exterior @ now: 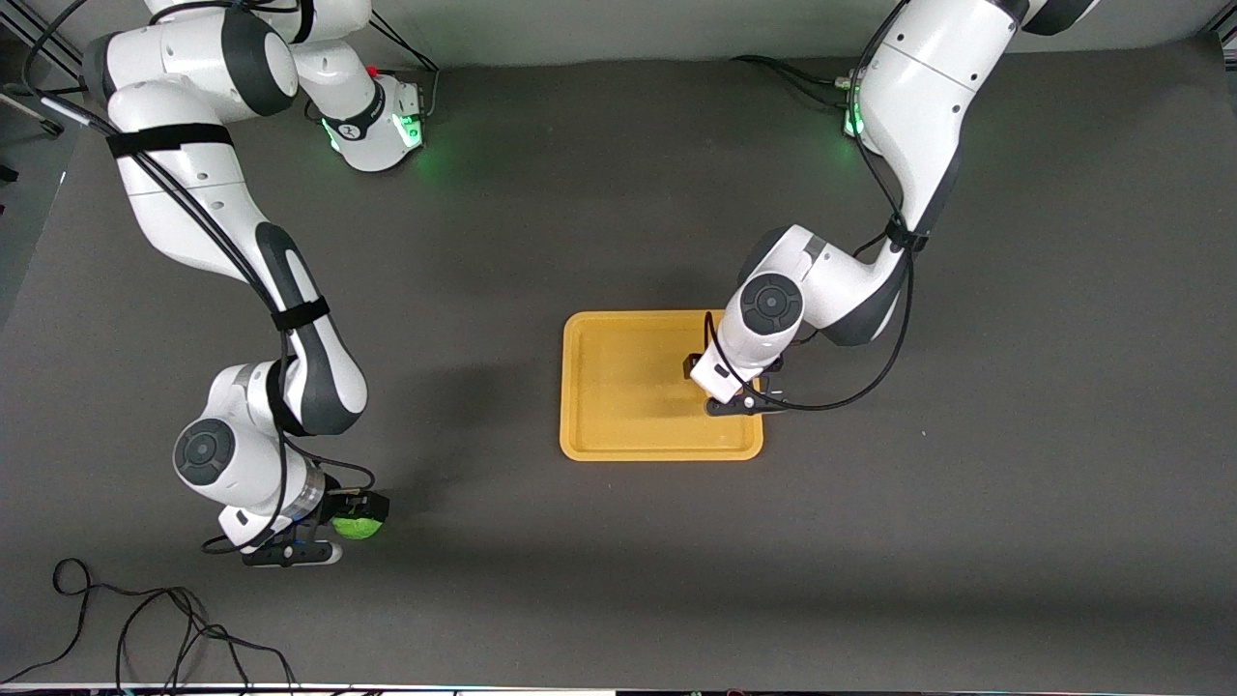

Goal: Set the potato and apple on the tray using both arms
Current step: 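Place the potato on the tray while the right gripper grasps the apple, then carry the green apple with the right gripper over the tray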

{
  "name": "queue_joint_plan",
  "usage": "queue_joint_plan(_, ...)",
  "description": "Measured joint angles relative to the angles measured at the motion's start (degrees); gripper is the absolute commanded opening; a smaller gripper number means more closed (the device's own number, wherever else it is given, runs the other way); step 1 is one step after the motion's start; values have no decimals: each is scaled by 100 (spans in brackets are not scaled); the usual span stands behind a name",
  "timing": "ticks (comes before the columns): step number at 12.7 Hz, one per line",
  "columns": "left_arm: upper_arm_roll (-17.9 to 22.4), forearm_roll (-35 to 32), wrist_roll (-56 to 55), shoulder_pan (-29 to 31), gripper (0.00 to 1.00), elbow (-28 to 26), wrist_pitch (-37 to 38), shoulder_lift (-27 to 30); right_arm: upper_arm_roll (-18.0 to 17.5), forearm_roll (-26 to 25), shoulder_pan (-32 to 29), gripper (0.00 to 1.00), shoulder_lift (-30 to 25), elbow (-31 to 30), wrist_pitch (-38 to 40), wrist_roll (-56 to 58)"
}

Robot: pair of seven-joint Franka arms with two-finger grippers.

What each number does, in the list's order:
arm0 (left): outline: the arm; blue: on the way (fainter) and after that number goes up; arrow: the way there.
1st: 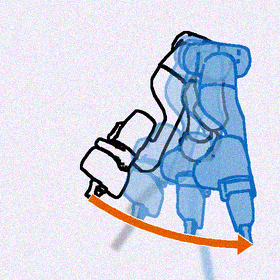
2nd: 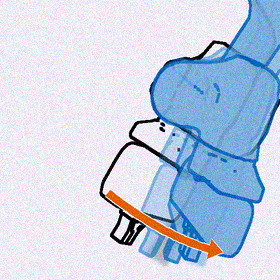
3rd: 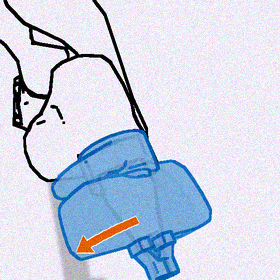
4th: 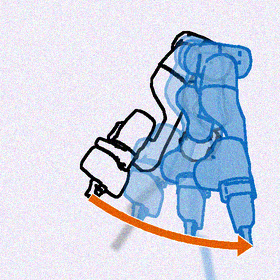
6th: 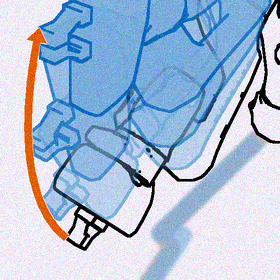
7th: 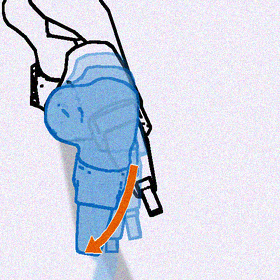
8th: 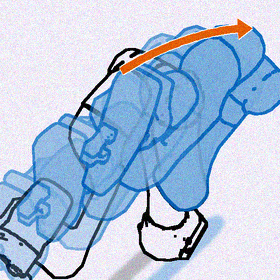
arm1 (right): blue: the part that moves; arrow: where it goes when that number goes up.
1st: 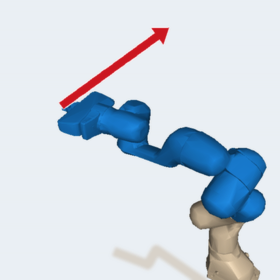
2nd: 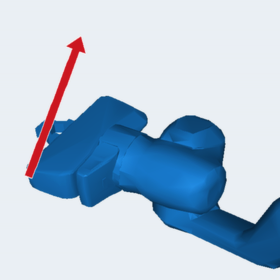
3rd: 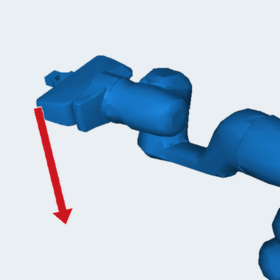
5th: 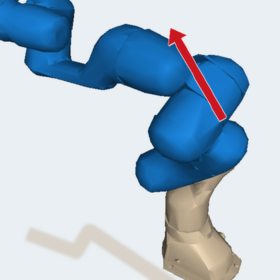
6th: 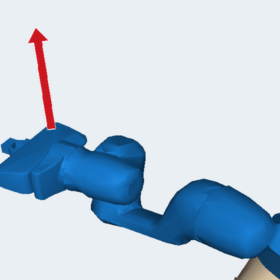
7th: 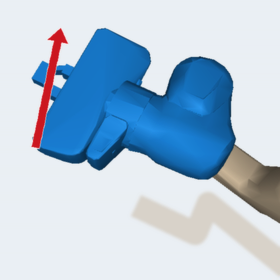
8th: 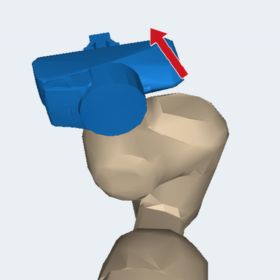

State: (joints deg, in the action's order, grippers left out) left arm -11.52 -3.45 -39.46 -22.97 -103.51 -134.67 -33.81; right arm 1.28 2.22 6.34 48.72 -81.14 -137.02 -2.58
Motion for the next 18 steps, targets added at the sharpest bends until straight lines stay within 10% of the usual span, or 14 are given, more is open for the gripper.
queue_joint_plan(3, 34, -26, -3, 78, 100, 140, 119, 124, 0, 0, -1, 42, 94, 3, -73, 0)
queue_joint_plan(10, 106, -45, 2213, 1472, 100, 346, 2798, 2372, -8, 0, 13, 41, -790, 424, 1452, 0)
queue_joint_plan(18, 308, 134, 4237, 2666, 100, -480, 3031, 3946, -45, 15, 658, 41, -2971, 209, 4037, -824)
